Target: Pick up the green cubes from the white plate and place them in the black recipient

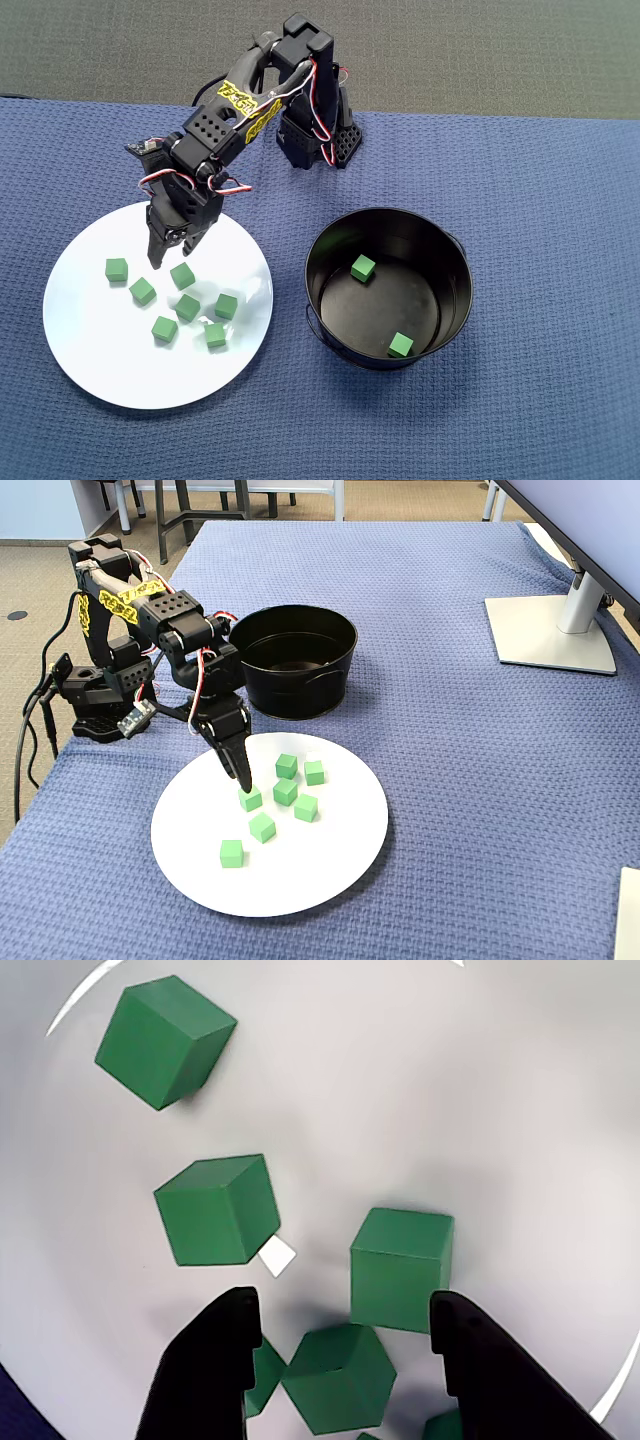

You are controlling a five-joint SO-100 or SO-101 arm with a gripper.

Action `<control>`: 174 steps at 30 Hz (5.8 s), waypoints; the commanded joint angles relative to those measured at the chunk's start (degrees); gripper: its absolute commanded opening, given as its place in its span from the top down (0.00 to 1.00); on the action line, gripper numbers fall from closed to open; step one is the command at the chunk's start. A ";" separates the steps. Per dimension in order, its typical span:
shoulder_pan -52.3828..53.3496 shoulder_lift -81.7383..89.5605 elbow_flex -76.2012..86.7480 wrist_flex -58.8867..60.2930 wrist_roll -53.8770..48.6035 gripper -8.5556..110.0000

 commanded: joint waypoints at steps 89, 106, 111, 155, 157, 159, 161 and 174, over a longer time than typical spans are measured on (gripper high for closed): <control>-56.25 37.35 12.22 1.32 6.59 0.93; -48.69 43.15 5.62 6.68 1.32 0.74; -33.13 44.65 2.37 12.13 -4.31 0.76; -17.40 -10.72 -13.97 7.12 -23.73 0.77; -17.67 -10.63 -13.80 7.12 -23.91 0.77; -17.84 -10.90 -13.54 6.94 -24.96 0.77; -17.75 -10.90 -12.66 5.89 -25.49 0.77; -17.58 -11.07 -10.37 3.87 -26.37 0.79</control>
